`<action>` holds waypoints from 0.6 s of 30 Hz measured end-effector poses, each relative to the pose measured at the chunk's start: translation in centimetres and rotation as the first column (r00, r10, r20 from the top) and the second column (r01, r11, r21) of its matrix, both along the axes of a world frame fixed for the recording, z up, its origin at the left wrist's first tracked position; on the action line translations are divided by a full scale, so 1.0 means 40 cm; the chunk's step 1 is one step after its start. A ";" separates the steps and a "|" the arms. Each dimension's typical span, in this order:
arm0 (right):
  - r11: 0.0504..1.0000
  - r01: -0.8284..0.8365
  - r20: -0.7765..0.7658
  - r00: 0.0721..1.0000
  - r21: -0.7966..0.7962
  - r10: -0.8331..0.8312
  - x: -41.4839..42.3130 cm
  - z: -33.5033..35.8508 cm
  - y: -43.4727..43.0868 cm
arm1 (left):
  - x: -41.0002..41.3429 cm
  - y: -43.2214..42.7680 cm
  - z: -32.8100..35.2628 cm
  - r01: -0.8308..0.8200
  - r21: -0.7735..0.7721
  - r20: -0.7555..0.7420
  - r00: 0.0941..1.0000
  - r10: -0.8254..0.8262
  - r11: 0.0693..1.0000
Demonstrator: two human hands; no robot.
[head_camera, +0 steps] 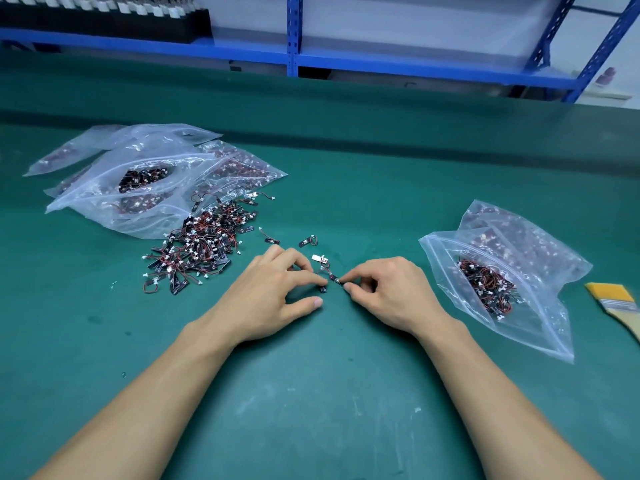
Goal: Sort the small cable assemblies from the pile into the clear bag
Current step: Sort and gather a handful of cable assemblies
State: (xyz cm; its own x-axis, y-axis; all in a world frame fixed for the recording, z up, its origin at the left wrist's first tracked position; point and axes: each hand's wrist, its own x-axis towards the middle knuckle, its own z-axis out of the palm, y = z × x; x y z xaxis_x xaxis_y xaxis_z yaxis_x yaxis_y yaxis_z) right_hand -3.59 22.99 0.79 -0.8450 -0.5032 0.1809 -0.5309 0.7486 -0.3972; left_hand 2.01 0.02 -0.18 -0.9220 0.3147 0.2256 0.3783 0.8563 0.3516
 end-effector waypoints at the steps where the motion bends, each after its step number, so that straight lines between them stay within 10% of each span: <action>1: 1.000 0.019 -0.009 1.000 0.006 -0.019 -0.001 0.000 0.004 | -0.001 0.000 0.000 -0.014 0.002 -0.005 1.000 0.014 1.000; 18: 0.999 0.033 -0.003 0.999 -0.020 -0.033 0.002 0.001 0.009 | -0.001 0.019 -0.002 0.073 0.080 -0.047 0.996 -0.070 0.994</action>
